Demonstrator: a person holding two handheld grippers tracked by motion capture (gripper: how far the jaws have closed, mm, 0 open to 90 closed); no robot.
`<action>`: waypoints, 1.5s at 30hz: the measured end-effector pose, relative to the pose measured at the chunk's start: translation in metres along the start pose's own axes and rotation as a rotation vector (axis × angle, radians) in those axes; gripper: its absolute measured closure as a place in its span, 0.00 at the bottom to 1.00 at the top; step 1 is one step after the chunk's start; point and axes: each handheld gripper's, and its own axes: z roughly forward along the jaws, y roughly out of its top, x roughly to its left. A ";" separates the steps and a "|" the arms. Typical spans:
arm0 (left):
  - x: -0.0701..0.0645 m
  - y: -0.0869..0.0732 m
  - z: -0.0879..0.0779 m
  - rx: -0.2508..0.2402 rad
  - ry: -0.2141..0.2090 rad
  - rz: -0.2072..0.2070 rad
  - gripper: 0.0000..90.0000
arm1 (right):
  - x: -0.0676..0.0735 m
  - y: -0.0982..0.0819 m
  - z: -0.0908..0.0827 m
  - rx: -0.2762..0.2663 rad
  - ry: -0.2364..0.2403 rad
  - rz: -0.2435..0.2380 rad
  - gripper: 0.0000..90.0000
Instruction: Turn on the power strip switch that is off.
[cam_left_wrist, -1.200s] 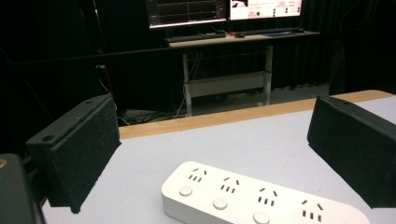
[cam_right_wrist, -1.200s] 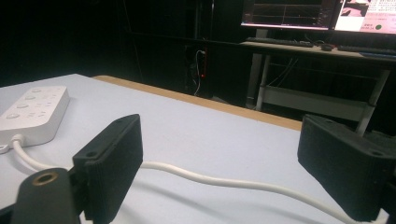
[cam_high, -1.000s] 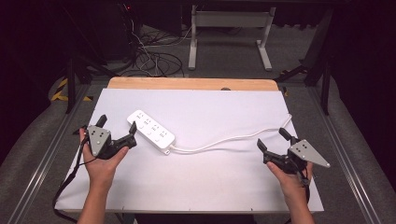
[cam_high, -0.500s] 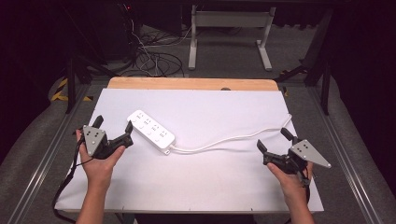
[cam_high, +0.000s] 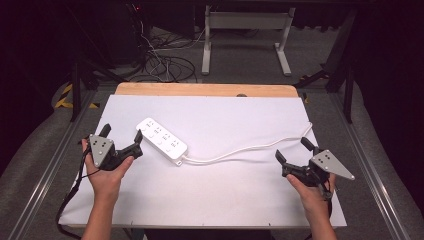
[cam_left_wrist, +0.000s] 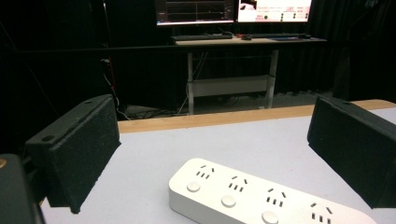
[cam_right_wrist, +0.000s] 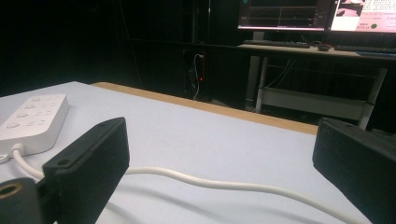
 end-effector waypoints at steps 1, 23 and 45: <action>0.000 0.000 0.000 -0.001 -0.001 -0.002 0.03 | 0.000 0.000 0.000 0.001 0.000 0.001 0.05; 0.001 -0.002 -0.001 0.013 -0.017 0.013 0.04 | 0.002 0.002 -0.002 -0.001 0.001 -0.007 0.06; 0.002 -0.003 0.000 0.019 -0.008 0.018 0.04 | 0.002 0.001 0.001 0.004 0.002 -0.006 0.06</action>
